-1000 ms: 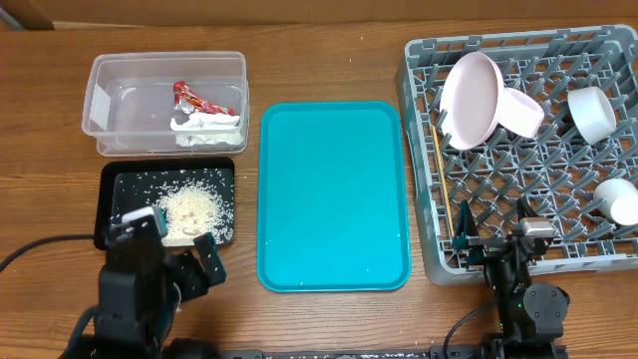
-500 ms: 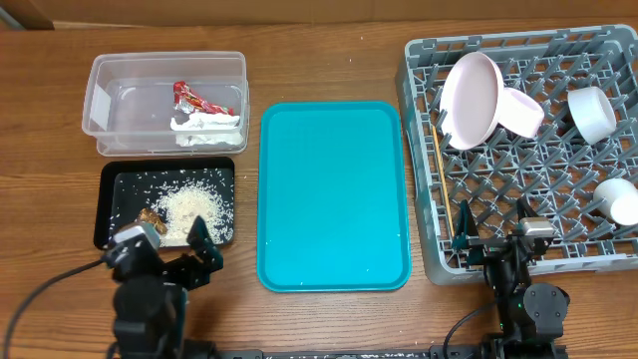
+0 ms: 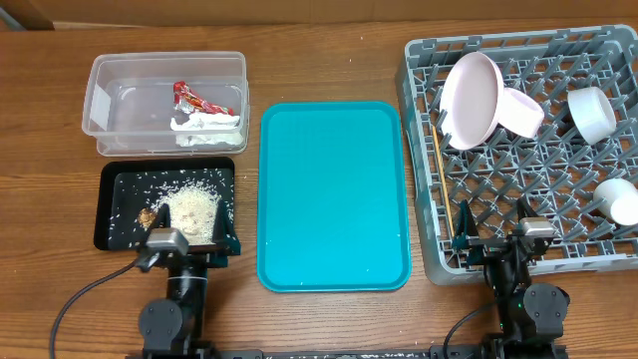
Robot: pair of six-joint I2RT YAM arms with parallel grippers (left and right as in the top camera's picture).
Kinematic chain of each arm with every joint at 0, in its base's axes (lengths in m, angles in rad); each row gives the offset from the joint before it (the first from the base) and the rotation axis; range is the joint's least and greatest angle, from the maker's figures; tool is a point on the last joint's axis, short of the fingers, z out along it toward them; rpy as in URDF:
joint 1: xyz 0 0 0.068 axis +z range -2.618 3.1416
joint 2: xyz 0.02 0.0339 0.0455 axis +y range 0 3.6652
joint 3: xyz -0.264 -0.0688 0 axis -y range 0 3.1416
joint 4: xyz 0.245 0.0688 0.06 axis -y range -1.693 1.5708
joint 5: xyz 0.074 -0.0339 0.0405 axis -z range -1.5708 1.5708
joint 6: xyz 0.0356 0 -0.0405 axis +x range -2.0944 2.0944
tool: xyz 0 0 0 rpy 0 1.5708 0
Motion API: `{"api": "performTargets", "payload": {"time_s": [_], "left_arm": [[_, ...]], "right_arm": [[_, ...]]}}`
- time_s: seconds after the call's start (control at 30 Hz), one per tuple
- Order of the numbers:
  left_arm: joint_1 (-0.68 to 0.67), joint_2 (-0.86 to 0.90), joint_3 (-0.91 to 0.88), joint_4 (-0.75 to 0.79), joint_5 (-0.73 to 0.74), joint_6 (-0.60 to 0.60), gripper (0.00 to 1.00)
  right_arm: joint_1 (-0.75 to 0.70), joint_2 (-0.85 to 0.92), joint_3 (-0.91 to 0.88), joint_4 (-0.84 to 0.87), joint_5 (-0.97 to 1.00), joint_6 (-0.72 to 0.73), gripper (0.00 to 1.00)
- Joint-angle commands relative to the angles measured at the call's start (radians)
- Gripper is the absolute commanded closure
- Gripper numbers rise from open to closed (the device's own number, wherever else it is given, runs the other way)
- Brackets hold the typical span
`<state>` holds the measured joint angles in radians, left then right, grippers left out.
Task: Sort waste into correct bins and load items into the dishwasher
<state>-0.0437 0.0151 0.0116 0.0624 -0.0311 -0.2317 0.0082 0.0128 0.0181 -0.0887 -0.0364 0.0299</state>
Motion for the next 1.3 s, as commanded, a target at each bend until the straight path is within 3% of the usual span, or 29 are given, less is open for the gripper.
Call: {"api": "performTargets", "payload": {"time_s": [0.0,1.27], "left_arm": [[0.007,-0.012,-0.007,-0.133,0.080,0.105,0.00],[0.007,-0.011,-0.007,-0.138,0.061,0.105,0.00]], "right_arm": [[0.006,-0.010,-0.010,0.007,0.010,0.003,0.00],[0.006,-0.010,-0.010,0.007,0.010,0.003,0.00]]}}
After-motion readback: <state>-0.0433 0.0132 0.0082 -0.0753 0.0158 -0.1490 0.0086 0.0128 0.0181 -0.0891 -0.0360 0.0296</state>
